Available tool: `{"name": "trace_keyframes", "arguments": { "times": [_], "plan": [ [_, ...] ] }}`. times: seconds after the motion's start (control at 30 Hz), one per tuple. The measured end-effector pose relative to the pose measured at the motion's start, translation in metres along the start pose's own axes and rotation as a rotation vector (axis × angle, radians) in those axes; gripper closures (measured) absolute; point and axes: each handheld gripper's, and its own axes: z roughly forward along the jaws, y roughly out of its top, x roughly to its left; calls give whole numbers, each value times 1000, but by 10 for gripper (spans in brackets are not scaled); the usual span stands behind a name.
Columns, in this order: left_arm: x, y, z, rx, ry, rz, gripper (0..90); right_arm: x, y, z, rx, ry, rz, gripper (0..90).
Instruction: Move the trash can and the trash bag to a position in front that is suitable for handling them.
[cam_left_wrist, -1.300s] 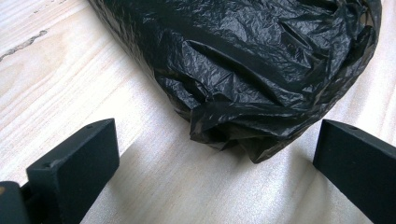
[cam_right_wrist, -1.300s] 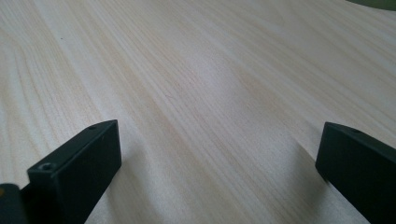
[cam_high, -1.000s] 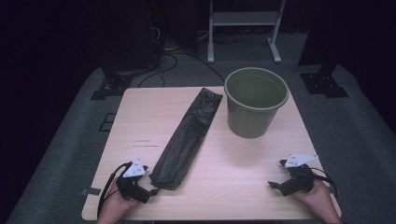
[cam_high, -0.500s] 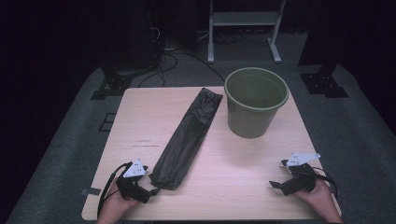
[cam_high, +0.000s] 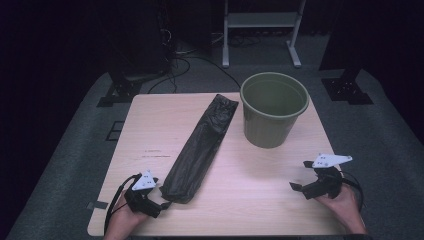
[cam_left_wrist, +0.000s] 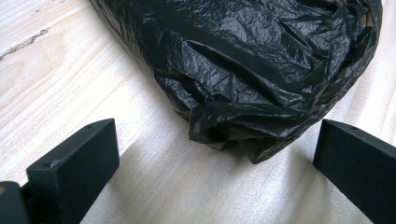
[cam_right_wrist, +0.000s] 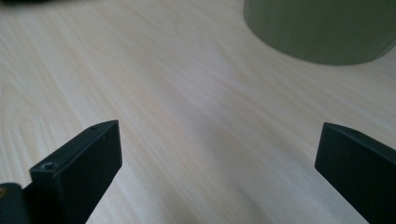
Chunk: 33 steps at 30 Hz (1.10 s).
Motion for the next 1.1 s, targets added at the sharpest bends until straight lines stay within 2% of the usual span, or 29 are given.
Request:
{"name": "trace_keyframes", "arguments": {
  "times": [0.13, 0.3, 0.8, 1.1],
  "plan": [
    [0, 0, 0, 0, -1, 0, 0, -3, 7, -3, -11, -31, 9, 0],
    [0, 0, 0, 0, -1, 0, 0, -7, 14, -5, -25, -44, 16, 0],
    [0, 0, 0, -1, -2, 2, 0, -13, 41, -17, -69, -48, 57, 0],
    [0, 0, 0, -1, -2, 1, 0, -18, 59, -29, -74, -51, 71, 0]
  ]
}}
